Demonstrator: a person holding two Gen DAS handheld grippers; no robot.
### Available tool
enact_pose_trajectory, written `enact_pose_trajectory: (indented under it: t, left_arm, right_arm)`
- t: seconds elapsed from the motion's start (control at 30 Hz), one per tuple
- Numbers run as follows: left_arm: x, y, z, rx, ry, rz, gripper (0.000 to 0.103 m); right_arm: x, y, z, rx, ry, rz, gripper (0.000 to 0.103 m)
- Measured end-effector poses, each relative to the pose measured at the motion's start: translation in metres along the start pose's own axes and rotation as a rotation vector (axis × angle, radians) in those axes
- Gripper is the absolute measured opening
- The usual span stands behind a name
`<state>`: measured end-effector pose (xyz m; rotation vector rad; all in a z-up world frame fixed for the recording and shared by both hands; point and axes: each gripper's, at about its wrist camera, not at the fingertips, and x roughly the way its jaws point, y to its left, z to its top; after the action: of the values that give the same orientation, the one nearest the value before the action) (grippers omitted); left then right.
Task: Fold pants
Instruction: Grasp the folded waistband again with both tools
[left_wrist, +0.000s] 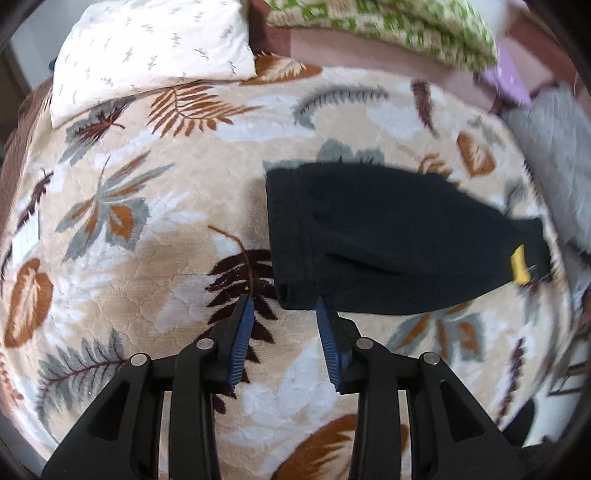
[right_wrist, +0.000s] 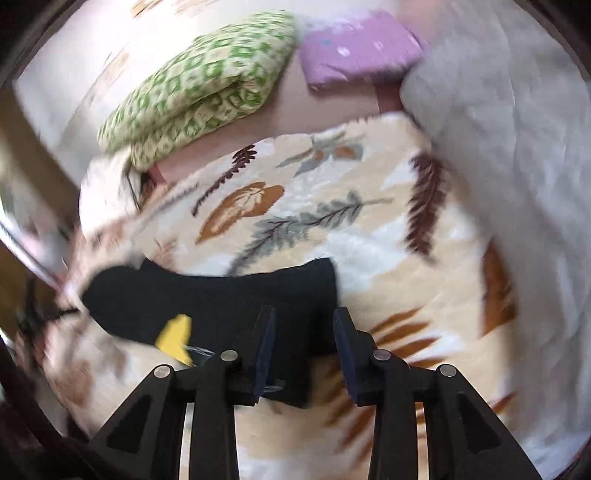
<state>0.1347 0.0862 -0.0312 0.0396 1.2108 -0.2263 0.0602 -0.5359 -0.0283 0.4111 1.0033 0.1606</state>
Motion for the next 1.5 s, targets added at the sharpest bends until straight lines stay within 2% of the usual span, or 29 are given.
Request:
enact_pose_trajectory:
  t: [0.03, 0.13, 0.23, 0.37, 0.43, 0.47, 0.53, 0.63, 0.7, 0.73, 0.77, 0.83, 0.87, 1.03, 1.07, 1.1, 1.13, 1.3, 1.37, 1.4, 1.43, 1.5]
  left_arm:
    - [-0.005, 0.005, 0.002, -0.022, -0.005, -0.027, 0.033]
    - [-0.01, 0.013, 0.007, -0.054, -0.009, -0.035, 0.033]
    - [-0.011, 0.016, 0.009, -0.076, -0.006, -0.054, 0.033]
    - [-0.009, 0.017, 0.011, -0.077, -0.001, -0.056, 0.033]
    - [-0.006, 0.018, 0.013, -0.079, 0.003, -0.055, 0.033]
    - [-0.005, 0.019, 0.014, -0.08, 0.006, -0.056, 0.033]
    - [-0.003, 0.021, 0.017, -0.093, 0.008, -0.059, 0.033]
    - [-0.001, 0.025, 0.023, -0.12, 0.003, -0.061, 0.033]
    - [0.002, 0.028, 0.029, -0.139, 0.002, -0.078, 0.033]
    - [0.005, 0.029, 0.032, -0.146, 0.013, -0.084, 0.033]
    - [0.007, 0.03, 0.035, -0.157, 0.02, -0.089, 0.033]
    - [0.012, 0.032, 0.042, -0.187, 0.02, -0.106, 0.033]
    - [0.014, 0.033, 0.045, -0.197, 0.019, -0.109, 0.033]
    - [0.027, 0.038, 0.066, -0.245, 0.013, -0.149, 0.033]
    - [0.03, 0.038, 0.069, -0.251, 0.019, -0.166, 0.035]
    - [0.034, 0.037, 0.071, -0.255, 0.032, -0.184, 0.044]
    - [0.04, 0.036, 0.072, -0.261, 0.051, -0.204, 0.047]
    - [0.053, 0.027, 0.07, -0.276, 0.098, -0.296, 0.048]
    - [0.051, 0.022, 0.07, -0.269, 0.085, -0.264, 0.048]
    - [0.048, 0.019, 0.07, -0.259, 0.066, -0.245, 0.048]
    - [0.046, 0.017, 0.07, -0.251, 0.059, -0.237, 0.048]
    - [0.039, 0.01, 0.068, -0.222, 0.036, -0.195, 0.037]
  right_arm:
    - [0.009, -0.001, -0.001, 0.048, 0.035, 0.031, 0.035]
    - [0.034, -0.003, -0.004, 0.136, 0.083, 0.065, 0.035]
    - [0.047, -0.005, -0.003, 0.216, 0.069, 0.095, 0.035]
    - [0.059, -0.004, 0.002, 0.238, 0.085, 0.051, 0.034]
    - [0.057, -0.005, 0.003, 0.242, 0.074, -0.004, 0.035]
    - [0.055, -0.005, 0.003, 0.237, 0.057, 0.005, 0.035]
    - [0.06, -0.011, 0.003, 0.272, 0.084, 0.024, 0.035]
    - [0.068, -0.014, 0.001, 0.281, 0.108, -0.006, 0.034]
    - [0.065, -0.014, 0.0, 0.27, 0.075, -0.036, 0.035]
    - [0.065, -0.014, 0.0, 0.268, 0.063, -0.044, 0.039]
    - [0.066, -0.017, -0.001, 0.277, 0.071, -0.035, 0.041]
    - [0.077, -0.021, -0.004, 0.337, 0.114, 0.06, 0.042]
    - [0.079, -0.021, -0.004, 0.347, 0.124, 0.079, 0.042]
    - [0.085, -0.02, -0.006, 0.351, 0.132, 0.124, 0.042]
    - [0.085, -0.021, -0.006, 0.366, 0.135, 0.153, 0.042]
    - [0.085, -0.023, -0.007, 0.382, 0.133, 0.175, 0.043]
    - [0.085, -0.025, -0.008, 0.397, 0.131, 0.194, 0.044]
    - [0.088, -0.029, -0.01, 0.419, 0.138, 0.26, 0.047]
    - [0.088, -0.027, -0.01, 0.397, 0.133, 0.249, 0.046]
    - [0.089, -0.023, -0.009, 0.365, 0.14, 0.234, 0.04]
    - [0.089, -0.02, -0.008, 0.337, 0.145, 0.211, 0.026]
    - [0.09, -0.013, -0.006, 0.28, 0.168, 0.173, 0.022]
